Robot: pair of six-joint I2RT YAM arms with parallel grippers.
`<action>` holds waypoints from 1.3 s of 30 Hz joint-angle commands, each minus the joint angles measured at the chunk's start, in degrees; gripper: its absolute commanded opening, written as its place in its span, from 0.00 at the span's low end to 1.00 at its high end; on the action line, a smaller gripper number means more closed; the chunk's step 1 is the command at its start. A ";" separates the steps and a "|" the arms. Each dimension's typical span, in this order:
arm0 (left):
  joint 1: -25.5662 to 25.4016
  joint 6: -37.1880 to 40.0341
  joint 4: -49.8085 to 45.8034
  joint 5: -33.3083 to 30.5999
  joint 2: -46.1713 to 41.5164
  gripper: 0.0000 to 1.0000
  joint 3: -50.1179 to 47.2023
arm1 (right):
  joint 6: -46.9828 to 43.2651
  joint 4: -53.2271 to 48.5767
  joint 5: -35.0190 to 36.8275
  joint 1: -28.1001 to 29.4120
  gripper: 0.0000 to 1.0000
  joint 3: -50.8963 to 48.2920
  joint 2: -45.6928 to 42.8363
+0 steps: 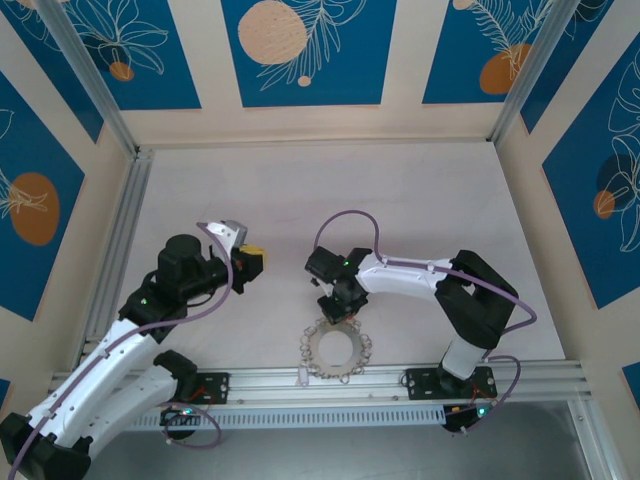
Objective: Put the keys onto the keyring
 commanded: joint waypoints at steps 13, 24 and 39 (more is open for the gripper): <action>0.91 -1.62 1.75 4.52 -0.12 0.17 0.42 | -11.41 11.45 1.80 0.26 0.00 -4.96 -16.20; 0.77 -2.67 11.11 19.67 1.88 0.17 2.20 | -27.58 38.21 -12.47 -1.42 0.00 -16.82 -40.10; 0.60 2.62 8.66 26.91 3.00 0.28 9.90 | -31.42 43.59 -40.16 -11.46 0.00 -10.52 -38.81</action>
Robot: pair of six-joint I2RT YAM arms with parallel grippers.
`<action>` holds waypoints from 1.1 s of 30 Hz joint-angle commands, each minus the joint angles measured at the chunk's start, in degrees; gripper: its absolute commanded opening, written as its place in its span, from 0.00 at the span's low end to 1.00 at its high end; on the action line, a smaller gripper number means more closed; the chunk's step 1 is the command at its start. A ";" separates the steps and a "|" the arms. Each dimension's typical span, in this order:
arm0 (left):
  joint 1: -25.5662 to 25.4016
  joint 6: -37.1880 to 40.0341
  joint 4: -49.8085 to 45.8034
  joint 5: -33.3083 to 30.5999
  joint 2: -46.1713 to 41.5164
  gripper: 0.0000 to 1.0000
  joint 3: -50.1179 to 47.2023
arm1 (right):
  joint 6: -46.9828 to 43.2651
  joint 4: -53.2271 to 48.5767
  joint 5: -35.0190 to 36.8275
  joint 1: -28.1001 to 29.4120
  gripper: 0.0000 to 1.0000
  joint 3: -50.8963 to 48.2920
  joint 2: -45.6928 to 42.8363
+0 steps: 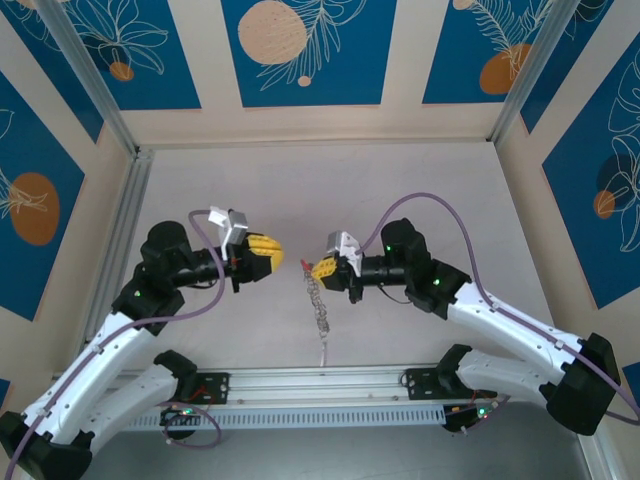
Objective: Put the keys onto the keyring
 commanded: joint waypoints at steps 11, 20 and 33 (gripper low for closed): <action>-2.00 3.05 1.77 10.17 1.96 0.27 3.57 | 1.04 5.95 -18.10 -4.39 0.00 6.46 1.10; -6.71 6.10 0.53 8.40 3.60 0.32 4.31 | 2.11 7.10 -19.30 -4.39 0.00 6.79 1.55; -13.97 15.57 -7.94 1.56 8.08 0.24 8.75 | 2.10 6.14 -20.36 -4.48 0.00 6.69 0.28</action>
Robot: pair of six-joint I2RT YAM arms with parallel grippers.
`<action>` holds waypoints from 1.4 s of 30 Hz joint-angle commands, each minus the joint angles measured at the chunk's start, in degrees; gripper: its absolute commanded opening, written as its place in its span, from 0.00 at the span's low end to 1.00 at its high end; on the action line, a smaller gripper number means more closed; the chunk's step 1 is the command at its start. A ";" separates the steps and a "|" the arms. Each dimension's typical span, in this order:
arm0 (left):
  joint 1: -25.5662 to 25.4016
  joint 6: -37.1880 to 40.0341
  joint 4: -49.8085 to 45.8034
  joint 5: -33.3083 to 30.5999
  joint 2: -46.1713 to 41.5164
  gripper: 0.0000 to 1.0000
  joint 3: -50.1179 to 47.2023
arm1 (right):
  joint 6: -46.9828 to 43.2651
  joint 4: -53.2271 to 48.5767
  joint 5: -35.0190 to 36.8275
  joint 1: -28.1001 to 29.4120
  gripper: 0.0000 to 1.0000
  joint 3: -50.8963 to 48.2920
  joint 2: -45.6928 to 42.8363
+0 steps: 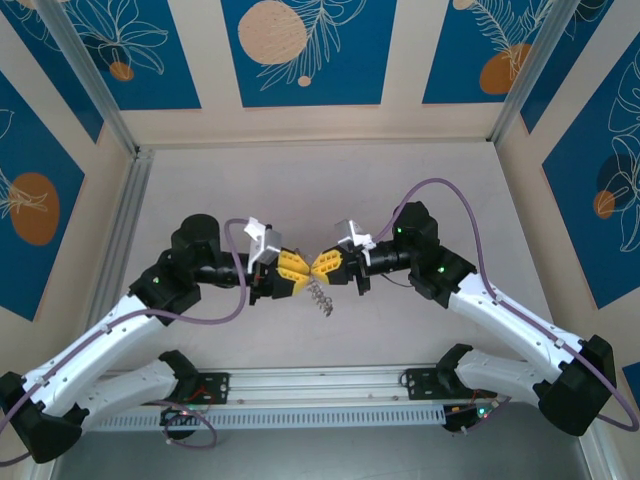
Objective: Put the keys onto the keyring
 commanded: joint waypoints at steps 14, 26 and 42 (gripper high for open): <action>-1.16 5.76 -5.59 -3.95 0.09 0.16 2.66 | 0.05 -0.62 -3.80 -0.21 0.00 2.84 -2.89; -1.42 11.04 -12.71 -8.40 -2.44 0.15 6.02 | -1.64 -4.60 -3.48 0.20 0.00 4.40 -2.28; -3.34 13.03 -13.77 -8.11 -0.13 0.16 8.36 | -1.90 -6.07 -3.96 0.72 0.00 5.72 -1.17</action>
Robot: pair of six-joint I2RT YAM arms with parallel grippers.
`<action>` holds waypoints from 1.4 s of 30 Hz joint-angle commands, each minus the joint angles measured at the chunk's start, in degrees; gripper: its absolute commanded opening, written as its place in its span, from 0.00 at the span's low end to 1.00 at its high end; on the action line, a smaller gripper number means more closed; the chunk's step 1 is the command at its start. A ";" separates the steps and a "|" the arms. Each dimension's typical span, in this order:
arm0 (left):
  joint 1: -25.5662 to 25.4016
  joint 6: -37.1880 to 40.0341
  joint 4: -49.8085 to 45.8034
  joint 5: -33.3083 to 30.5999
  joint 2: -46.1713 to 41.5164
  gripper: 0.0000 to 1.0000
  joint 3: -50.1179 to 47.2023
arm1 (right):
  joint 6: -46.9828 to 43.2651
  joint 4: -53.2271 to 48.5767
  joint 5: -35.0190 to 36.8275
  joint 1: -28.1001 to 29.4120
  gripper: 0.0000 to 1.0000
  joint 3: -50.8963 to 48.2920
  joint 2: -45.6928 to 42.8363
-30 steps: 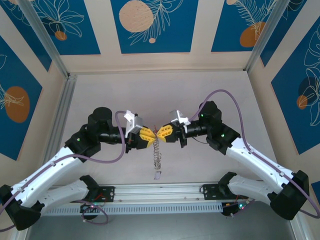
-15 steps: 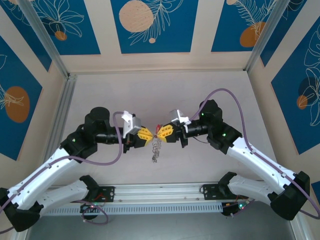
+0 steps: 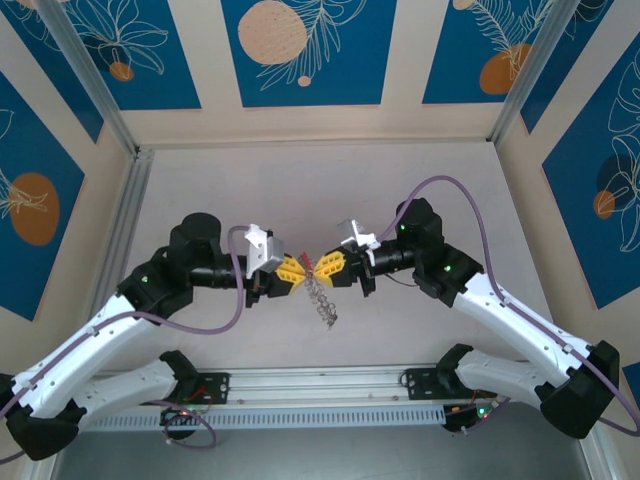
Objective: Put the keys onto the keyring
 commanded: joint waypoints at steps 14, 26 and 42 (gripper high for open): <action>-1.89 2.46 -0.84 -0.86 1.94 0.14 3.42 | -1.17 -0.50 -2.24 0.95 0.00 2.88 0.11; -3.09 4.06 -3.06 -2.42 3.18 0.01 4.78 | -1.17 -0.57 -2.36 0.96 0.00 3.09 -0.19; -3.23 8.41 -11.62 -5.95 1.62 0.20 9.31 | -1.37 -2.11 -3.21 0.93 0.00 3.82 -0.01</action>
